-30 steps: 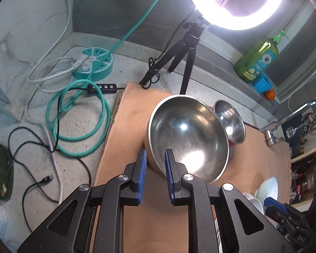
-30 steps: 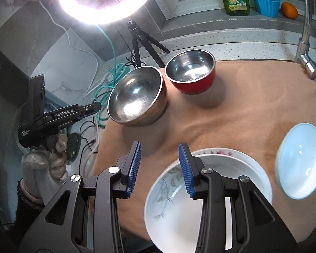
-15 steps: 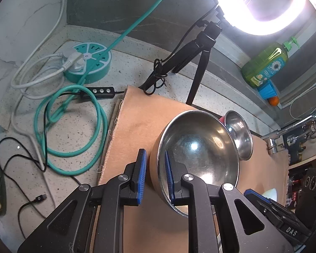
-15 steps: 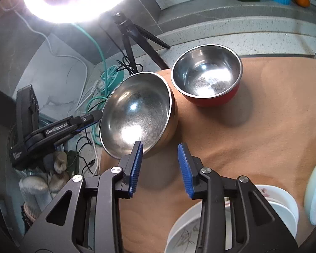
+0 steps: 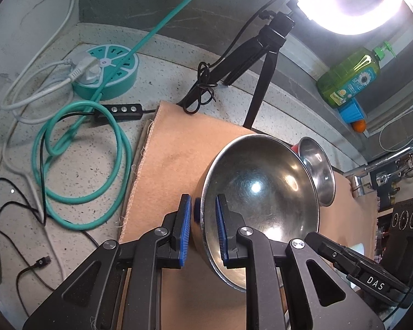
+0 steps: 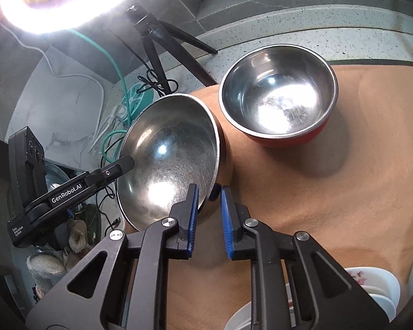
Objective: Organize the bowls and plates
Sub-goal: 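Move the left tool to the large steel bowl rim and close on it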
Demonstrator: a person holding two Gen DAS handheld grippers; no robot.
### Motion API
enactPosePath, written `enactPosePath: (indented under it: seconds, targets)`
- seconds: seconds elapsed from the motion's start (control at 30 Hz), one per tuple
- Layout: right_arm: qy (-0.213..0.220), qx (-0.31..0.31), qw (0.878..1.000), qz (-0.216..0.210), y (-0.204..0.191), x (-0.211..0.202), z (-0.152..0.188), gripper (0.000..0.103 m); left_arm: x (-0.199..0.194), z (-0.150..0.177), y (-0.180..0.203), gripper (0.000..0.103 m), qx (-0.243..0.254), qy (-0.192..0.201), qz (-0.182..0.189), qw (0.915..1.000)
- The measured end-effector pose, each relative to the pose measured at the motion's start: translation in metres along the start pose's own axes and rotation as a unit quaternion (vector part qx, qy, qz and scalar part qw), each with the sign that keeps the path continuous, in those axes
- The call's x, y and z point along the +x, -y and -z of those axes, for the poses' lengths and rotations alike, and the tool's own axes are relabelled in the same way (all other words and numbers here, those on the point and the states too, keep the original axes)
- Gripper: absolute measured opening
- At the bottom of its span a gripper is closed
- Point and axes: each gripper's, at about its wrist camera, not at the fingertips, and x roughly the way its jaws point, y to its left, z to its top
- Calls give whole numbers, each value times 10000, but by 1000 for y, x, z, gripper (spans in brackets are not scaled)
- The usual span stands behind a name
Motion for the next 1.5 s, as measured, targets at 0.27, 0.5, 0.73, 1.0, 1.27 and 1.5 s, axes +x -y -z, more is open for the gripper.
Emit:
enactPosePath:
  seconds: [0.27, 0.5, 0.73, 1.0, 1.27, 1.5]
  targets:
    - [-26, -91, 9999, 45, -3, -1, 1, 16, -3, 4, 1, 16, 5, 31, -75, 10000]
    - [-88, -192, 9998, -43, -11, -4, 8, 16, -18, 14, -4, 16, -49, 103, -119, 9999]
    - [-143, -360, 9990, -219, -22, -17, 25, 16, -38, 36, -5, 16, -101, 209, -163, 9996]
    - [-223, -607, 9973, -360, -31, -35, 52, 16, -64, 72, -7, 16, -245, 347, -248, 9988]
    - [-423, -779, 9949, -484, -27, -48, 83, 16, -83, 108, 0, 16, -336, 433, -347, 9979]
    - [-649, -878, 9927, -517, -19, -52, 106, 16, -86, 138, -2, 16, -448, 372, -410, 9975]
